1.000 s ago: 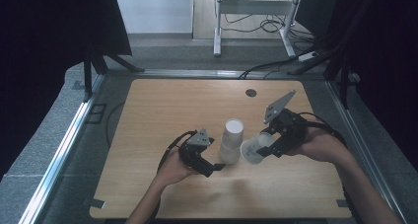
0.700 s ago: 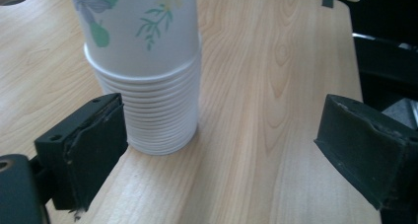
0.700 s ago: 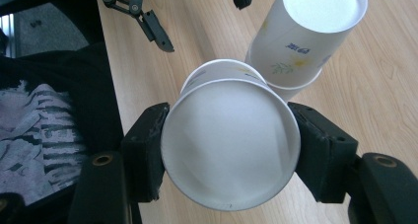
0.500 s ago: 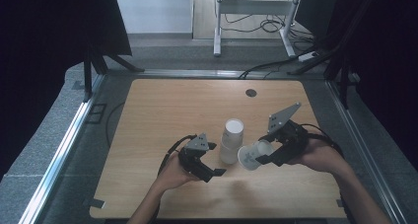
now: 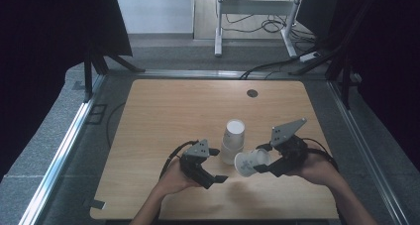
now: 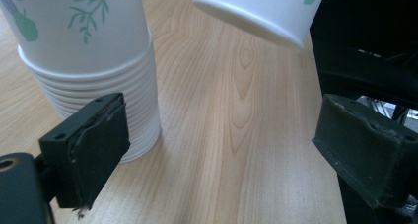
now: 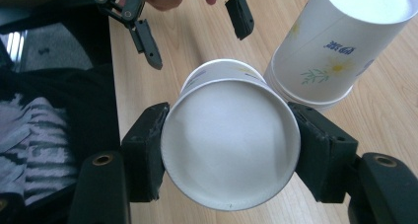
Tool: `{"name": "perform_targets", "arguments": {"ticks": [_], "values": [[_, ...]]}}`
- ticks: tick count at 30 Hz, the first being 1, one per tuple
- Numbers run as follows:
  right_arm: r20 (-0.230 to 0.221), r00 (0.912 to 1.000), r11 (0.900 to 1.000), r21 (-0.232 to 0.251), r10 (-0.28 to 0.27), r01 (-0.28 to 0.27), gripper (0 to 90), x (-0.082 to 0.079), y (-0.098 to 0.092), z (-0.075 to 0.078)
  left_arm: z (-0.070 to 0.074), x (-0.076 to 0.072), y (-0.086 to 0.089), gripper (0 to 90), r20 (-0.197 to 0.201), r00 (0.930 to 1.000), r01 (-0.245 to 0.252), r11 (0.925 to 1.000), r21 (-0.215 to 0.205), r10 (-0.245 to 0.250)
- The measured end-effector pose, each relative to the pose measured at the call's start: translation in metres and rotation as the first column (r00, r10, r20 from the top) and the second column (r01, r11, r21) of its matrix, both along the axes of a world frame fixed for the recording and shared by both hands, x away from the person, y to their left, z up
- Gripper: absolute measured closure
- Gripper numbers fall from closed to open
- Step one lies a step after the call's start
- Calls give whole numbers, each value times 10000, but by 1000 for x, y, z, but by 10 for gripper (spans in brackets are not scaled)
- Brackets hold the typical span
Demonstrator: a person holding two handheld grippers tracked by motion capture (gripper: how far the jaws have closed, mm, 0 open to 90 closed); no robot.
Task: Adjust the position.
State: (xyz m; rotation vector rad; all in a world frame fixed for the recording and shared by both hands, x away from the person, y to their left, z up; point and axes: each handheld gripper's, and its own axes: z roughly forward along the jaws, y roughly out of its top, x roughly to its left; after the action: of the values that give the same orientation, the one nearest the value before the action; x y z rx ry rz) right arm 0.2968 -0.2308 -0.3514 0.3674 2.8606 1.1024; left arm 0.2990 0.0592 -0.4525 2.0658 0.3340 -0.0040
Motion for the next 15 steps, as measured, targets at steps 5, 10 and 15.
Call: {"name": "perform_targets", "arguments": {"ticks": [5, 10, 15], "values": [[115, 9999, 9977, 677, -95, 87, 354, -3, -5, -10, -3, -1, -1, 57, -69, 9999, 101, 9999, -128, -102], [135, 9998, 9929, 1185, -126, 109, 354, -7, -9, -19, -4, -2, -3, 57, -25, 9999, 164, 9997, -157, -165], [56, 9998, 9877, 1556, -177, 166, 354, -9, -11, -31, -4, -4, -6, 63, 69, 9997, 245, 9996, -128, -244]]}}
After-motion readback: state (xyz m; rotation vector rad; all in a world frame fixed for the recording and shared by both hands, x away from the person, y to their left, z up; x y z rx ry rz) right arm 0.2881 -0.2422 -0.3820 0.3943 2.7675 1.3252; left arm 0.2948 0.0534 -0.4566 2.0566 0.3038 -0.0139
